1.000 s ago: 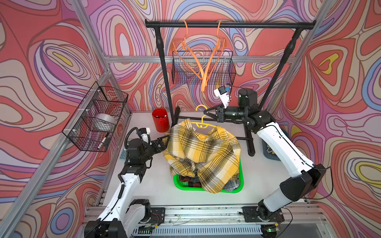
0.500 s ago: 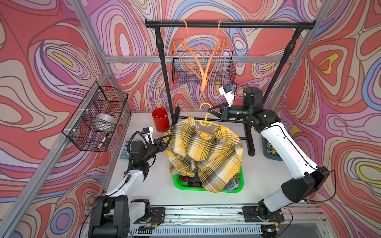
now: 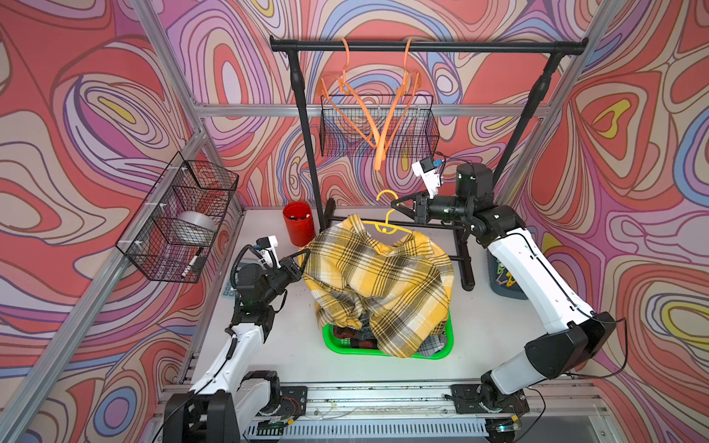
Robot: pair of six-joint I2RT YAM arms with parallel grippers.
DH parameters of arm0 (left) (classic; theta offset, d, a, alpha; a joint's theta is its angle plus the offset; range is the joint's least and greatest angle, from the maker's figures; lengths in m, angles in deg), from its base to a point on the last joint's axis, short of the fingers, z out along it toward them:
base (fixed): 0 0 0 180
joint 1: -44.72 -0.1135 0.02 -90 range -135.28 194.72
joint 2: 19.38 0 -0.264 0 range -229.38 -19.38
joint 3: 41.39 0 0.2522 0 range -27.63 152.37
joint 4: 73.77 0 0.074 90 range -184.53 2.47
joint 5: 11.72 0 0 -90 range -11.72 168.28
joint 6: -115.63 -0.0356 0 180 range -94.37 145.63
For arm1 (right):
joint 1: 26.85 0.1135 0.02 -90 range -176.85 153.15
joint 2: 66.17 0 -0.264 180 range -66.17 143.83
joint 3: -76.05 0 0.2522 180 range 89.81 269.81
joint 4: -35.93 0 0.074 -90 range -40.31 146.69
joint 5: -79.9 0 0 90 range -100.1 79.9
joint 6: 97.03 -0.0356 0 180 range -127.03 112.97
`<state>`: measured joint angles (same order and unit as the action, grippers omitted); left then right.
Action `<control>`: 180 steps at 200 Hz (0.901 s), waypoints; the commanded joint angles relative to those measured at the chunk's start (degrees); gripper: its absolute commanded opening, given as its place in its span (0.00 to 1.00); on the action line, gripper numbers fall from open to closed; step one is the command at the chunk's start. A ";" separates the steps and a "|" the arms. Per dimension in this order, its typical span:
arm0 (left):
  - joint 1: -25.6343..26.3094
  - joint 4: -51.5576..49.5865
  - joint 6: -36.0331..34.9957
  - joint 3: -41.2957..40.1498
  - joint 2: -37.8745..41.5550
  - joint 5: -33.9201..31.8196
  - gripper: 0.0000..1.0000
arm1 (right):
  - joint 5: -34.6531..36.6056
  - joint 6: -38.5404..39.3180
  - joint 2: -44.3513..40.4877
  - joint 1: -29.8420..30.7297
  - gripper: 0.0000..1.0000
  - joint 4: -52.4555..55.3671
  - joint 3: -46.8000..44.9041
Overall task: Remove the clothespins securing long-sleeve shirts to the hanger
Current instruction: Remove the long-sleeve shirt from the hanger.
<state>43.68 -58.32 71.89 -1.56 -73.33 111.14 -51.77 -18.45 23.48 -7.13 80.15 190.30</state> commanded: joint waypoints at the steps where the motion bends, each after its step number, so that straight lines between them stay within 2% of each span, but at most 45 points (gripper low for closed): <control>1: -0.95 -13.24 -3.68 -1.99 6.90 -11.28 0.00 | 1.05 -0.25 -2.69 -1.57 0.00 -2.07 -0.25; 15: -1.50 -18.51 -3.43 -3.16 10.76 -14.23 0.00 | 0.89 -0.43 -3.13 -2.12 0.00 -2.49 -0.47; 48: -2.79 -24.32 -1.25 -6.20 15.63 -15.54 0.00 | 0.87 -0.27 -5.22 -3.26 0.00 -3.10 -1.34; 126: -4.36 -26.15 3.24 -10.91 19.38 -14.52 0.00 | 1.45 1.04 -11.01 -6.82 0.00 -2.42 -4.84; 143: -4.63 -19.40 3.52 -12.00 19.03 -9.49 0.00 | -0.93 0.69 -11.14 -6.81 0.00 -2.79 -5.30; 156: -4.67 -12.14 2.19 -11.38 17.85 -2.91 0.00 | -2.11 0.39 -11.07 -6.80 0.00 -2.95 -5.52; 160: -4.60 -10.43 1.84 -10.77 17.32 -1.13 0.10 | -2.30 0.35 -10.97 -6.81 0.00 -2.95 -5.69; 173: -4.67 -8.04 0.30 -7.57 15.34 3.22 0.58 | -3.24 0.35 -10.90 -6.81 0.00 -3.41 -6.48; 180: -4.66 -7.58 -0.70 -5.59 14.11 5.27 0.75 | -4.39 0.42 -10.90 -6.81 0.00 -3.98 -7.08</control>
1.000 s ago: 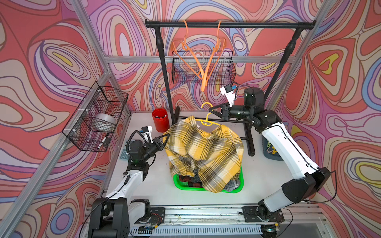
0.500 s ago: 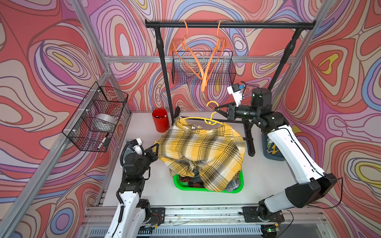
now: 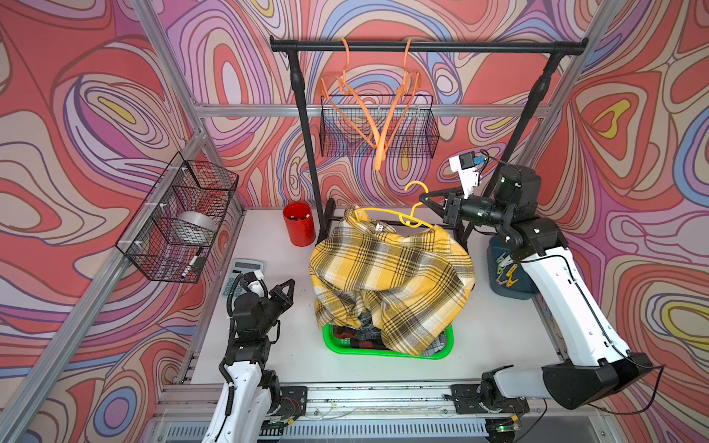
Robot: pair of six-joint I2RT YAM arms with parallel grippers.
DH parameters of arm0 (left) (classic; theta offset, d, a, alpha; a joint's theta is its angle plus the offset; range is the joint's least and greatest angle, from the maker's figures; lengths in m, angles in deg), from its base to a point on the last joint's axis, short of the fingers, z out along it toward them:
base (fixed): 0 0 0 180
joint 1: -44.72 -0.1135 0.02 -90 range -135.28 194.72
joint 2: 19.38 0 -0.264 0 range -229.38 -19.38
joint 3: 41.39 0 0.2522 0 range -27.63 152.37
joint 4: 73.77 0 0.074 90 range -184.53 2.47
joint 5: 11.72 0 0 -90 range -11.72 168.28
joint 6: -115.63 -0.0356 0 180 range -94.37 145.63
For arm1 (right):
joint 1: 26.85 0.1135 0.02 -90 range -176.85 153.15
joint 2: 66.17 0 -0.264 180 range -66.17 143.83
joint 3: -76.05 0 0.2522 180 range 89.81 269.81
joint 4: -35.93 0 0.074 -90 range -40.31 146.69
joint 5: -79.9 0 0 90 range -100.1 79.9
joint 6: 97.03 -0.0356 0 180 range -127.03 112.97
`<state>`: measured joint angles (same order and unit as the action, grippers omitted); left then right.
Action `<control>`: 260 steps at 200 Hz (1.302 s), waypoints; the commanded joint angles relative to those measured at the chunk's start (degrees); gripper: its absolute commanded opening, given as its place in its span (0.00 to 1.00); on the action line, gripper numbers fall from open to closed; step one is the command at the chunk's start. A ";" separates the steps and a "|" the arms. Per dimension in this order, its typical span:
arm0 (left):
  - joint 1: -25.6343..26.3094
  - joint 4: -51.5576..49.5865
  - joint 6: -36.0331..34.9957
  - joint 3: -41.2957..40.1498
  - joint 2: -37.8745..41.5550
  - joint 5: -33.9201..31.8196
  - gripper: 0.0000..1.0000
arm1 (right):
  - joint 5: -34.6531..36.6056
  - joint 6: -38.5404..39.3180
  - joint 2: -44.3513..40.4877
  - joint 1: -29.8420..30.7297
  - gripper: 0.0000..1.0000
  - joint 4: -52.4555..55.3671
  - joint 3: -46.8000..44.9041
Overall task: Remove the clothespins securing long-sleeve shirts to the hanger
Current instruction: Remove the long-sleeve shirt from the hanger.
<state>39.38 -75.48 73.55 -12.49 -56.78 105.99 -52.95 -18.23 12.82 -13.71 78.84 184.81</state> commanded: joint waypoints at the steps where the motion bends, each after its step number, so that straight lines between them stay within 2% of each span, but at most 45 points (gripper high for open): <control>1: -0.36 9.66 -2.51 5.60 -2.64 10.74 0.77 | -3.38 0.17 -0.27 -0.23 0.00 -2.72 -1.72; 9: -0.37 10.29 -3.72 7.74 -4.16 13.43 0.83 | -4.86 0.13 -0.27 -0.23 0.00 -3.36 -2.18; 24: -0.37 13.53 -4.35 10.75 -6.97 17.30 0.86 | -6.85 0.13 -0.23 -0.15 0.00 -3.79 -2.67; 47: -0.19 22.14 -3.44 13.71 -12.47 23.29 0.86 | -9.62 0.13 -0.02 -0.13 0.00 -4.63 -3.36; 77: 3.03 21.91 -5.94 20.64 -19.72 27.27 0.81 | -11.03 0.29 0.41 0.65 0.00 -5.09 -2.91; 92: 7.18 15.30 -10.73 24.94 -20.92 25.00 0.81 | -8.70 1.14 0.73 1.45 0.00 -3.85 -2.35; 118: 13.60 -4.95 -20.84 35.27 -21.42 18.19 0.81 | -3.69 3.60 0.71 4.05 0.00 -1.12 -1.75; 179: 18.49 -32.98 -28.43 51.36 -26.41 8.17 0.79 | 3.74 7.66 2.45 9.83 0.00 2.13 -0.70; 215: 22.17 -45.10 -31.61 57.50 -31.75 1.84 0.73 | 4.01 8.29 2.93 11.06 0.00 2.49 -0.18; 260: 24.50 -53.03 -33.67 61.51 -34.70 -7.32 0.69 | 4.56 8.92 2.96 12.00 0.00 2.60 -0.28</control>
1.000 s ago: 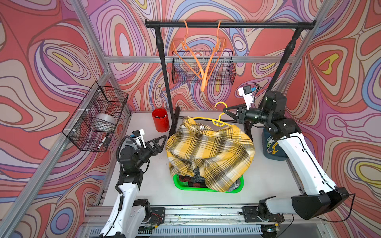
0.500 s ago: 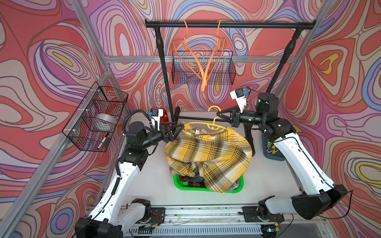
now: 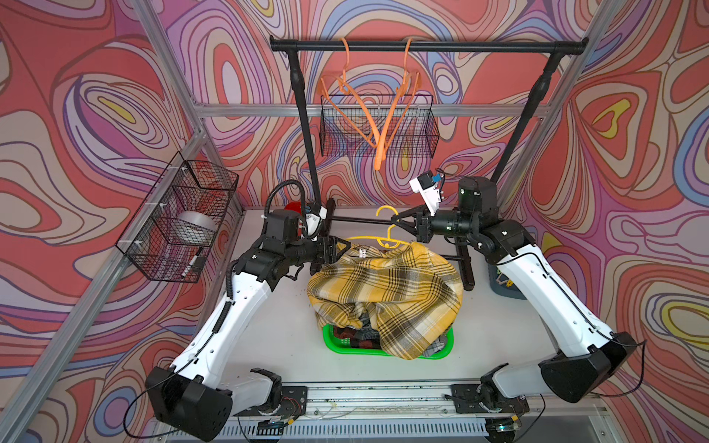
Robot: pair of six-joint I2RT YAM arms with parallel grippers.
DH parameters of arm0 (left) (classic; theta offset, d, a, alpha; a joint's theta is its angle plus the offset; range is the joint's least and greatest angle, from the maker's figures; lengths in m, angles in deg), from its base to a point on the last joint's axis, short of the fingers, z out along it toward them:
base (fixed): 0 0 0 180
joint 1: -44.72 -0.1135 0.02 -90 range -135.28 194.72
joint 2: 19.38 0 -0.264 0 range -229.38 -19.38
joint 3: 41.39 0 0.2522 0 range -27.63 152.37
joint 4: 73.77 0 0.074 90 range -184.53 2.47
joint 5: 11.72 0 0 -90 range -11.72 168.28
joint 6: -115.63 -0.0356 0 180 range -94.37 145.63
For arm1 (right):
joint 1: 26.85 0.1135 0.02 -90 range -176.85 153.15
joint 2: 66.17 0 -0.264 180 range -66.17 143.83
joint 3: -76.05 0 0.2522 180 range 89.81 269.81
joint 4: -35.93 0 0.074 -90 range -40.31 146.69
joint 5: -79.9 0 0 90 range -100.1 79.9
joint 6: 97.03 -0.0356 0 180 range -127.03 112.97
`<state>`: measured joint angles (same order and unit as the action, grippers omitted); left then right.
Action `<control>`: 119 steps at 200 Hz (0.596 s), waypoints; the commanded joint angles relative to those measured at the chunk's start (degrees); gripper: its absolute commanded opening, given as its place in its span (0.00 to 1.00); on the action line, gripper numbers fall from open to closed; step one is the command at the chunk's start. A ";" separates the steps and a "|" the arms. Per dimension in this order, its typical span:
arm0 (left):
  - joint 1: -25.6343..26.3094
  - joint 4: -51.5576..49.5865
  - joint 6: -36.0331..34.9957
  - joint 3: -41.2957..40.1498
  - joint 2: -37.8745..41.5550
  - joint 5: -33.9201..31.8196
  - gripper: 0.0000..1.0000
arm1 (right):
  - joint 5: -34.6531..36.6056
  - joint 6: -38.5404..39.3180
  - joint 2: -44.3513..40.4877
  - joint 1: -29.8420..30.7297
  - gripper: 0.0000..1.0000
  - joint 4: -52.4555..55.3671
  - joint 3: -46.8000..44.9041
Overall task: Remove the clothespins securing long-sleeve shirts to the hanger
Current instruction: Remove the long-sleeve shirt from the hanger.
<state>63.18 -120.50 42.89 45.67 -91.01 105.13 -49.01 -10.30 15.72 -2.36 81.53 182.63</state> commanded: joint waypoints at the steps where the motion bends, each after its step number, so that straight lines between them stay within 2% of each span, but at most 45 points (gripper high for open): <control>1: 0.70 -8.04 -3.01 3.39 -0.50 -6.55 0.68 | 0.61 0.98 0.04 0.65 0.00 -0.10 1.88; 35: 1.30 -10.26 -3.63 4.40 -1.48 -10.64 0.61 | 0.75 0.98 -0.06 1.01 0.00 -0.39 1.52; 88: 1.28 -8.98 -2.78 3.72 -2.27 -11.33 0.48 | -0.28 0.64 -0.50 1.52 0.00 -1.37 0.94; 104: 1.31 -8.60 -2.50 3.78 -3.02 -11.05 0.39 | -0.67 0.54 -0.65 1.74 0.00 -1.50 0.74; 119: 1.27 -8.45 -2.50 3.78 -3.42 -11.47 0.23 | -0.83 0.42 -1.00 1.72 0.00 -1.85 0.30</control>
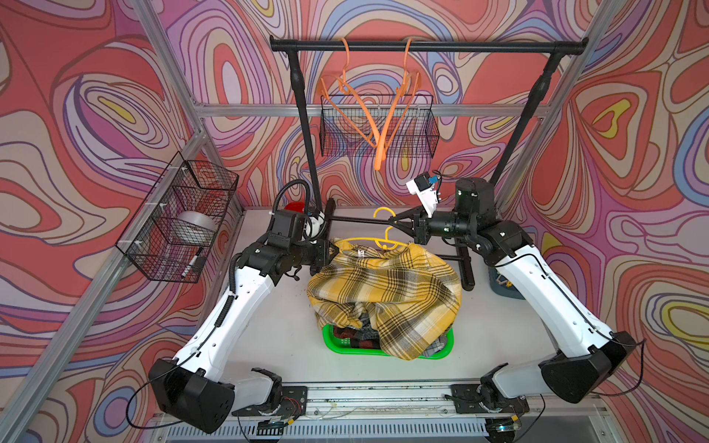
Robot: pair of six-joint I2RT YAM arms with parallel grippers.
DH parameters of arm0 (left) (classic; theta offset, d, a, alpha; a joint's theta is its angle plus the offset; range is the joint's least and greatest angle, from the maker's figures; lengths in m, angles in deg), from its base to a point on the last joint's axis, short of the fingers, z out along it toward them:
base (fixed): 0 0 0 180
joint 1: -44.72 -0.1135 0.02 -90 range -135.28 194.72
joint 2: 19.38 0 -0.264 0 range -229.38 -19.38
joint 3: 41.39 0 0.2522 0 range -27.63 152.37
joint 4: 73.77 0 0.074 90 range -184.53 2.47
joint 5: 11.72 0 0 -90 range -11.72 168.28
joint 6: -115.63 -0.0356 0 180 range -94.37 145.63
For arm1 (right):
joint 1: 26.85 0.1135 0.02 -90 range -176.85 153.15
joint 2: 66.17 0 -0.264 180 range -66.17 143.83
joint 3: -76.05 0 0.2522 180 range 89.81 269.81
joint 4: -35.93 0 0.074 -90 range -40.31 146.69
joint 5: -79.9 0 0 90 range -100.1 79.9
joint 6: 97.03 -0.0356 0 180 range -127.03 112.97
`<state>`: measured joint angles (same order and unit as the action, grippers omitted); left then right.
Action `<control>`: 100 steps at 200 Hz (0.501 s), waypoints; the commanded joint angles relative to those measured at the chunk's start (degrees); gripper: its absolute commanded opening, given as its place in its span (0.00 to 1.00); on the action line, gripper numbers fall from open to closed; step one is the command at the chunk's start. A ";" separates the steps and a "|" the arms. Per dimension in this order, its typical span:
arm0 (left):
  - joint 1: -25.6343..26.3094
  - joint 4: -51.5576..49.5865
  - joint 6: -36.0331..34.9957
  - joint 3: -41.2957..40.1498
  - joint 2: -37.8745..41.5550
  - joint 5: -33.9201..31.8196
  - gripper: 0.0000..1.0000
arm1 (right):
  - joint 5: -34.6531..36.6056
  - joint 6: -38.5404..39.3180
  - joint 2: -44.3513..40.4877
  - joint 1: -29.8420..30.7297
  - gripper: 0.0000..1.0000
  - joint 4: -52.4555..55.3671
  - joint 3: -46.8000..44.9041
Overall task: Remove the clothespins securing long-sleeve shirts to the hanger
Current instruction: Remove the long-sleeve shirt from the hanger.
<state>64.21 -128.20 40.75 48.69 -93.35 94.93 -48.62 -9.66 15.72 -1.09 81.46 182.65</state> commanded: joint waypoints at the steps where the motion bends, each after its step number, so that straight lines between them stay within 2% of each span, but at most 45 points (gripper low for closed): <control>1: 0.22 -0.74 -0.31 0.77 -1.13 -1.31 0.22 | -1.21 -0.24 -1.01 0.48 0.00 -1.79 0.21; 27: 0.22 -0.54 0.00 0.55 -1.59 -2.52 0.00 | -1.99 -0.78 -1.80 0.48 0.00 -2.85 -0.94; 72: -0.35 -1.10 0.70 -1.25 -0.56 -11.06 0.00 | -2.30 -0.73 -3.10 0.48 0.00 -3.68 -2.54; 100: -4.94 1.14 2.64 -6.03 1.56 -8.49 0.00 | -1.93 0.25 -4.23 0.43 0.00 -3.03 -2.50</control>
<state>62.85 -127.78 41.53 46.46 -93.92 87.69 -49.41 -9.88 14.37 -0.92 79.78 180.20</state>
